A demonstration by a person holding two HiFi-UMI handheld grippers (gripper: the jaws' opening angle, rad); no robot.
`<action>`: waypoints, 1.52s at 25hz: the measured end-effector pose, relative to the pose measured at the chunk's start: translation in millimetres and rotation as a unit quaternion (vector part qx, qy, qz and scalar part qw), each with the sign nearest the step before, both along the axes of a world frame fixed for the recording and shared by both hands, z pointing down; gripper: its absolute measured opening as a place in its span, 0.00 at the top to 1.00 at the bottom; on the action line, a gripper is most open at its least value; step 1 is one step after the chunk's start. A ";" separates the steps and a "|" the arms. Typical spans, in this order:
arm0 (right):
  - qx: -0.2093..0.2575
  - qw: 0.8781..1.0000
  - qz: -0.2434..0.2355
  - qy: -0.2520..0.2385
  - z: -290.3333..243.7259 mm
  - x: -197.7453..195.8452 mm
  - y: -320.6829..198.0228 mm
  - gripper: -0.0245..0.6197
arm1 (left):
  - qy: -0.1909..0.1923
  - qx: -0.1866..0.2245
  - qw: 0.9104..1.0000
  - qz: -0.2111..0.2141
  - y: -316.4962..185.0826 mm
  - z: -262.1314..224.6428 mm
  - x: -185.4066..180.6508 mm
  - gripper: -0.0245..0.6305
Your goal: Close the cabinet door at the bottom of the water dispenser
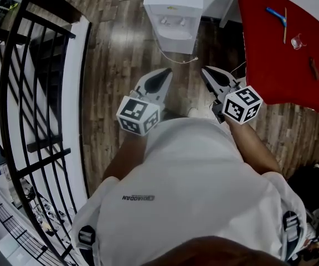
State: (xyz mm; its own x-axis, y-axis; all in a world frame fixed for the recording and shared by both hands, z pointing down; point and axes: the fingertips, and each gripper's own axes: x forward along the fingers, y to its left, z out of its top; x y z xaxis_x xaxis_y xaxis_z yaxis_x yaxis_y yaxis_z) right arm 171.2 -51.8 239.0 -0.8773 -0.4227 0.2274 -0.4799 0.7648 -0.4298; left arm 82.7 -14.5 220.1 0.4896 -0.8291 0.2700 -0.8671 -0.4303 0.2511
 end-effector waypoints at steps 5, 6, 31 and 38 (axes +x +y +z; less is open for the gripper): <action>0.005 1.000 0.008 0.007 2.9 6.1 10.8 0.93 | -0.012 -0.011 1.000 -0.008 10.0 2.4 -12.9 0.96; 0.009 1.000 0.010 0.010 1.2 5.4 12.9 0.93 | -0.012 -0.014 1.000 -0.005 9.7 3.0 -14.8 0.96; 0.030 0.995 0.088 0.033 2.5 -78.1 23.6 0.93 | -0.014 -0.011 0.997 0.072 -6.7 7.1 -98.5 0.96; 0.035 0.995 0.089 0.038 0.4 -68.7 16.2 0.93 | -0.014 -0.004 0.997 0.074 -16.5 5.2 -88.9 0.96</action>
